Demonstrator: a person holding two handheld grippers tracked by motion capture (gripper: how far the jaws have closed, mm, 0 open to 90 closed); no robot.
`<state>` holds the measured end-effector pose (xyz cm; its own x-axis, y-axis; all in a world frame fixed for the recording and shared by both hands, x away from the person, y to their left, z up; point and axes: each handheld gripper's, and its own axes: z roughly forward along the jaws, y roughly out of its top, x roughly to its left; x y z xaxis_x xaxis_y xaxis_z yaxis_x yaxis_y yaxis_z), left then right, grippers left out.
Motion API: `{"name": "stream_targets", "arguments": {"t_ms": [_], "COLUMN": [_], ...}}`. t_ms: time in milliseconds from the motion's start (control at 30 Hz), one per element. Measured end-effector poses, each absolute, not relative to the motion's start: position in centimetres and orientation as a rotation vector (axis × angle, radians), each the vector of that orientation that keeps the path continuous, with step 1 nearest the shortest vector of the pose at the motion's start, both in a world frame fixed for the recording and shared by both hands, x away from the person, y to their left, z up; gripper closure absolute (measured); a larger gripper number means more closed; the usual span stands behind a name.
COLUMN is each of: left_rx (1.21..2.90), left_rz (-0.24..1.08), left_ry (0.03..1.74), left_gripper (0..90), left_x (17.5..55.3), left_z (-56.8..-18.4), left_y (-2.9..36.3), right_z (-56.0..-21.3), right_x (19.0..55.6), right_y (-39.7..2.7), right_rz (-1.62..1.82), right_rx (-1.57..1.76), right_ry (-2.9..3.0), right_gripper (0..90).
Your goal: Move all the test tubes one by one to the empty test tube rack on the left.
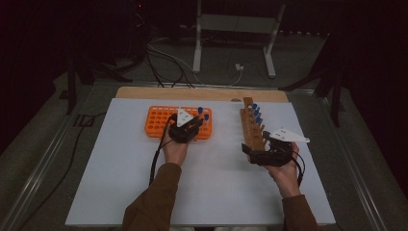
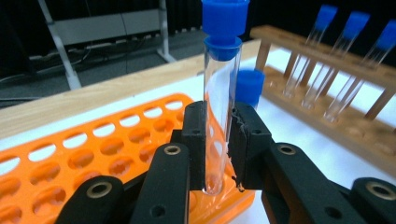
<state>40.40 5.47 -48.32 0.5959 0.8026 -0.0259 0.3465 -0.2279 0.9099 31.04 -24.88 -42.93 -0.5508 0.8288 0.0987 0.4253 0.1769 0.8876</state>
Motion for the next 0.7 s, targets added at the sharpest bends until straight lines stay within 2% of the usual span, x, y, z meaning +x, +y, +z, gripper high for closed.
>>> {"name": "stream_targets", "arguments": {"t_ms": [133, 700], "left_rx": [1.884, 1.924], "left_rz": [0.566, 0.554], "left_ry": [0.941, 1.004], "left_gripper": [77.9, 78.2], "left_x": [40.6, 40.7], "left_z": [-49.2, -50.0], "left_y": [5.0, 4.6], "right_z": [-42.9, -43.3], "right_x": [31.0, 31.2], "right_y": [-24.9, -25.1], "right_rz": [1.341, 1.345], "right_rx": [1.181, 1.188], "right_ry": [2.052, 2.062], "right_gripper": [3.1, 3.3]}}
